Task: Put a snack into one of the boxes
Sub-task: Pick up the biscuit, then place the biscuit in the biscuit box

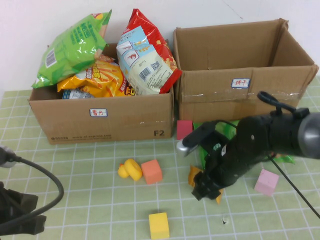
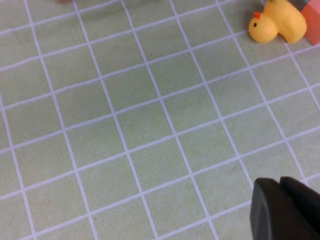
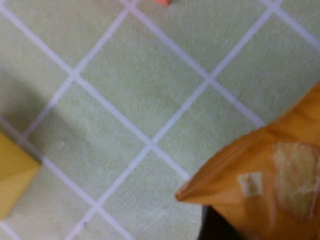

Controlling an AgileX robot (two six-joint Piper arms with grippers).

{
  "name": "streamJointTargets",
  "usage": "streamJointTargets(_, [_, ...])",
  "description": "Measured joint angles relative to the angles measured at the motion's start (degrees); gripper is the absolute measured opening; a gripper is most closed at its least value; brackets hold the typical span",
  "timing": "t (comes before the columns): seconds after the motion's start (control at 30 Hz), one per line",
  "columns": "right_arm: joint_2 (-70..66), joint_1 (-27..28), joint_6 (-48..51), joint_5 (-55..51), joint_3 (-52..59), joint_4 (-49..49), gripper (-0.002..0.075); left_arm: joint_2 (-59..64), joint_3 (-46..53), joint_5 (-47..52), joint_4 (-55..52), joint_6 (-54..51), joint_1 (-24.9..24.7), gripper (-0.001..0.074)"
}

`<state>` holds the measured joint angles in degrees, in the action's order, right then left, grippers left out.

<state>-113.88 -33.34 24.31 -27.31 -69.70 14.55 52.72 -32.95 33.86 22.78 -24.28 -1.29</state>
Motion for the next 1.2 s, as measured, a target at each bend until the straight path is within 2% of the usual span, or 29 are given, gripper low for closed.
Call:
streamJointTargets(0.3, [6.10, 0.00, -4.91, -8.80, -14.25, -6.30, 0.0412, 0.00, 0.09, -0.64, 0.52, -0.35, 0.00, -0.0001])
streamJointTargets(0.4, [8.10, 0.00, -9.12, -8.74, -21.01, -12.75, 0.0412, 0.26, 0.09, -3.95, 4.29, -0.35, 0.00, -0.0001])
streamJointTargets(0.5, [8.33, 0.41, -19.73, -6.72, -27.25, -24.76, 0.0411, 2.59, -1.21, -7.25, 10.15, -2.23, 0.00, -0.0001])
streamJointTargets(0.67, [6.88, 3.94, -39.39, -0.83, -33.23, -40.99, 0.0411, 11.16, -7.11, -6.02, 16.08, -8.52, 0.00, -0.0001])
streamJointTargets(0.87, [0.45, 10.29, -59.43, 12.91, -33.76, -49.43, 0.0411, 20.29, -11.60, -2.57, 19.67, -14.59, 0.00, -0.0001])
streamJointTargets(0.97, [-4.44, 12.48, -70.46, 14.42, -34.92, -50.14, 0.0415, 20.82, -11.73, -2.04, 23.51, -18.54, 0.00, -0.0001])
streamJointTargets(1.07, [-9.00, 13.54, -78.14, 9.87, -38.06, -50.34, 0.0490, 20.82, -11.86, -1.95, 26.39, -21.15, 0.00, -0.0001])
streamJointTargets(1.2, [-12.08, 13.63, -80.81, 2.15, -42.78, -50.24, 0.0597, 20.82, -11.86, -1.95, 27.34, -22.56, 0.00, -0.0001])
